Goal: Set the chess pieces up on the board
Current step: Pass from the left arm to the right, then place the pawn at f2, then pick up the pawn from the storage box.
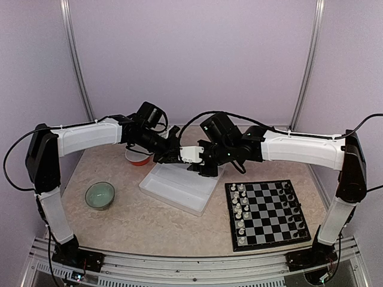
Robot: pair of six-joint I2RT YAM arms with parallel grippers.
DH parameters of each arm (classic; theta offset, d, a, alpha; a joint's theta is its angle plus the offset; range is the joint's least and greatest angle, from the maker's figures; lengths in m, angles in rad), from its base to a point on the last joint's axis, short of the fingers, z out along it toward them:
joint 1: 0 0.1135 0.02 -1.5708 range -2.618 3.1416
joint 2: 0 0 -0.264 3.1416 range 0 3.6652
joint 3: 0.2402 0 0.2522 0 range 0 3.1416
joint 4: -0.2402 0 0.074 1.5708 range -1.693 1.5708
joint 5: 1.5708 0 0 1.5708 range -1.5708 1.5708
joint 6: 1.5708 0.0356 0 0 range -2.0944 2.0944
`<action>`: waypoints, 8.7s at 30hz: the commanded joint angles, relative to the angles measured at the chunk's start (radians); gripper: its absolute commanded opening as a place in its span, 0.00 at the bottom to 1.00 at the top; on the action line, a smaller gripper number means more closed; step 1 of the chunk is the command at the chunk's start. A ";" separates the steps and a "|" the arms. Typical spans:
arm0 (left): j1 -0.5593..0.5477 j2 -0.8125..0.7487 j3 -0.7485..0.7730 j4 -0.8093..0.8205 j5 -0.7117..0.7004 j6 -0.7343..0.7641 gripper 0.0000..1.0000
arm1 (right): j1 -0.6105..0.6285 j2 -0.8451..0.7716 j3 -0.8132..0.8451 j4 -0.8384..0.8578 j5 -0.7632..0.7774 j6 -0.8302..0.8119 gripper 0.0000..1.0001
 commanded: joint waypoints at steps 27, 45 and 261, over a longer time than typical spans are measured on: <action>0.035 -0.105 -0.175 0.362 0.257 -0.270 0.09 | 0.066 -0.063 -0.027 0.063 0.233 -0.081 0.25; 0.035 -0.111 -0.197 0.426 0.293 -0.331 0.10 | 0.068 -0.083 -0.073 0.163 0.326 -0.074 0.30; -0.076 0.265 0.155 -0.699 -0.719 0.282 0.66 | -0.468 0.002 -0.034 -0.211 -0.412 0.169 0.48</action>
